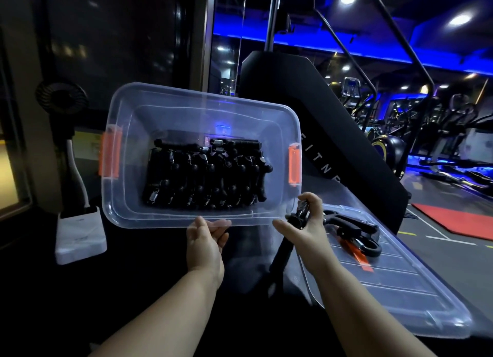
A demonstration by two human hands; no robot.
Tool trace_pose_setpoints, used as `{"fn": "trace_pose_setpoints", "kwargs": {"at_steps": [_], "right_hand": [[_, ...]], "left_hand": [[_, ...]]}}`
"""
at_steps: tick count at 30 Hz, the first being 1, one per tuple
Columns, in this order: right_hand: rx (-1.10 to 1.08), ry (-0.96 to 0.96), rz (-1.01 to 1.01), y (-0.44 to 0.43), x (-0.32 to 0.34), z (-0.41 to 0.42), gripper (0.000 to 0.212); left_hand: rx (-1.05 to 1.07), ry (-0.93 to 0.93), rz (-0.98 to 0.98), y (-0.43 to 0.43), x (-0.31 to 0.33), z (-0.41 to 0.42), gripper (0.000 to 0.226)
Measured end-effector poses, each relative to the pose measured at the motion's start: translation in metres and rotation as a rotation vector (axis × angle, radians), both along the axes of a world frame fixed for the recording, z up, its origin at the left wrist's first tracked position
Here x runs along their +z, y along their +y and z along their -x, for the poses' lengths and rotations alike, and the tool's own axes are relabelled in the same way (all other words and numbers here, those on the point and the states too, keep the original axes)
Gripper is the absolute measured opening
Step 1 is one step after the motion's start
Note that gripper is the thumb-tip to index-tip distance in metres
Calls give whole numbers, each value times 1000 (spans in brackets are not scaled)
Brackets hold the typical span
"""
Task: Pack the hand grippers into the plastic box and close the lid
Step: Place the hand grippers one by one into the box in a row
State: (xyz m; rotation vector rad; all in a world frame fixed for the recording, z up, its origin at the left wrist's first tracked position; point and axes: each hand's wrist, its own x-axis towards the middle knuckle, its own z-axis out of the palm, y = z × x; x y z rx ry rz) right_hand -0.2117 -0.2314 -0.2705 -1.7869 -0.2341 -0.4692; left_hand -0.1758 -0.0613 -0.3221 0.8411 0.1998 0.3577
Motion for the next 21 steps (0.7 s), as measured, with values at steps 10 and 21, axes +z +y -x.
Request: {"fn": "trace_pose_setpoints", "kwargs": {"at_steps": [10,21], "right_hand": [[-329,-465,1000,-31,20,-14,56],[-38,44,1448,-41,73,-3,36]], "left_hand": [[-2,-4,7,0,-1,-2,27],[-6,-2,14,1,0,-1,27]]}}
